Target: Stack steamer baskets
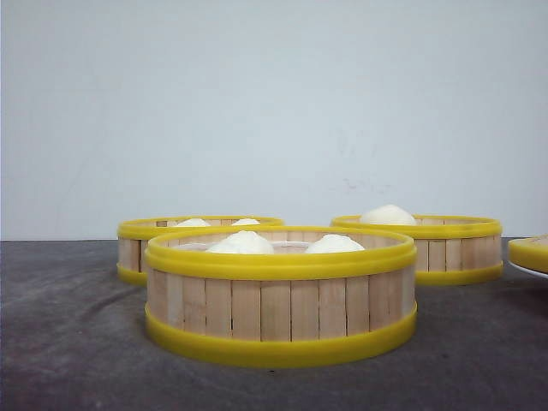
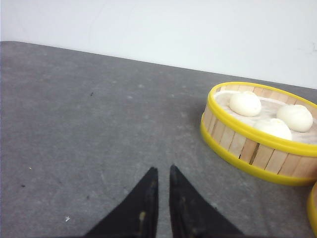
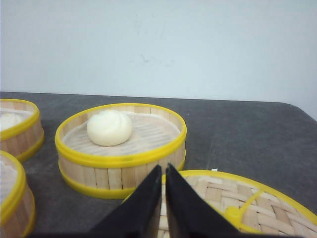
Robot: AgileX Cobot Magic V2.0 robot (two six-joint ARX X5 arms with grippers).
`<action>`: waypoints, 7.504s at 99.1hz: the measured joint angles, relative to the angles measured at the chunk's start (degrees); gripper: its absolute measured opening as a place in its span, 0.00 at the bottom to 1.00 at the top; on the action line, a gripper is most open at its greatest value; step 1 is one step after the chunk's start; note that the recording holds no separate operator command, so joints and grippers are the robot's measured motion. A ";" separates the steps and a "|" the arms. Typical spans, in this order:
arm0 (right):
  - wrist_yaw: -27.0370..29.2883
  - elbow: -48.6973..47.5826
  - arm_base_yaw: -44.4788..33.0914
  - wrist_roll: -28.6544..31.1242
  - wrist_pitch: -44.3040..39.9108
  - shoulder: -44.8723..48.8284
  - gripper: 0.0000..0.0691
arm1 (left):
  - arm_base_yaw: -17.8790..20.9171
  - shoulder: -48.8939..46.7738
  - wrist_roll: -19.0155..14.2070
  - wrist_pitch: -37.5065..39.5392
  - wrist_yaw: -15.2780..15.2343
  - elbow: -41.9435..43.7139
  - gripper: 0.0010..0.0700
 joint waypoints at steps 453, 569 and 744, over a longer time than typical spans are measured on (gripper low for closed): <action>-10.60 0.04 0.00 23.65 -10.71 0.00 0.02 | -17.42 125.07 0.98 -74.97 21.77 131.73 0.02; -9.03 0.07 0.00 23.63 -10.73 0.00 0.02 | -22.88 116.17 5.31 -74.60 15.02 110.81 0.02; -9.03 0.07 0.00 23.63 -10.73 0.00 0.02 | -24.52 114.97 5.33 -70.79 19.10 108.34 0.01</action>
